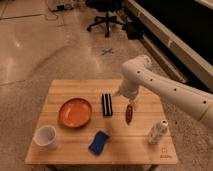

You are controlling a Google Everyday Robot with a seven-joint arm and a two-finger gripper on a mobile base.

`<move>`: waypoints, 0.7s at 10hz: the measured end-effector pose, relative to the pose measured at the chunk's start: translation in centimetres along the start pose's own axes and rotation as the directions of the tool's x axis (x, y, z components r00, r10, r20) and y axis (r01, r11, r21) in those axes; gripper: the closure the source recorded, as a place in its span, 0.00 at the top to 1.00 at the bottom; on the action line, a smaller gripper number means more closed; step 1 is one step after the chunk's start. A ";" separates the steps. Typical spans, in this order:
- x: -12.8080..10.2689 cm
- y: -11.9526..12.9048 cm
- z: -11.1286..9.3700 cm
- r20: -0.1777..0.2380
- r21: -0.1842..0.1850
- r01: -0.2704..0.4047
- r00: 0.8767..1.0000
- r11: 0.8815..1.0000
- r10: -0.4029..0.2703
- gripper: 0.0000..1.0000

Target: Knock the bottle over

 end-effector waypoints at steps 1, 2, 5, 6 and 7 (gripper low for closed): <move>0.3 0.7 -0.1 -0.003 -0.004 -0.016 1.000 1.000 0.016 0.80; 0.8 1.9 -0.3 -0.009 -0.010 -0.047 0.999 0.999 0.047 0.80; 1.7 5.4 -1.0 -0.024 -0.021 -0.127 0.992 0.992 0.127 0.80; 1.9 6.5 -1.2 -0.028 -0.026 -0.154 0.988 0.988 0.153 0.80; 2.1 7.6 -1.4 -0.033 -0.029 -0.178 0.984 0.984 0.177 0.80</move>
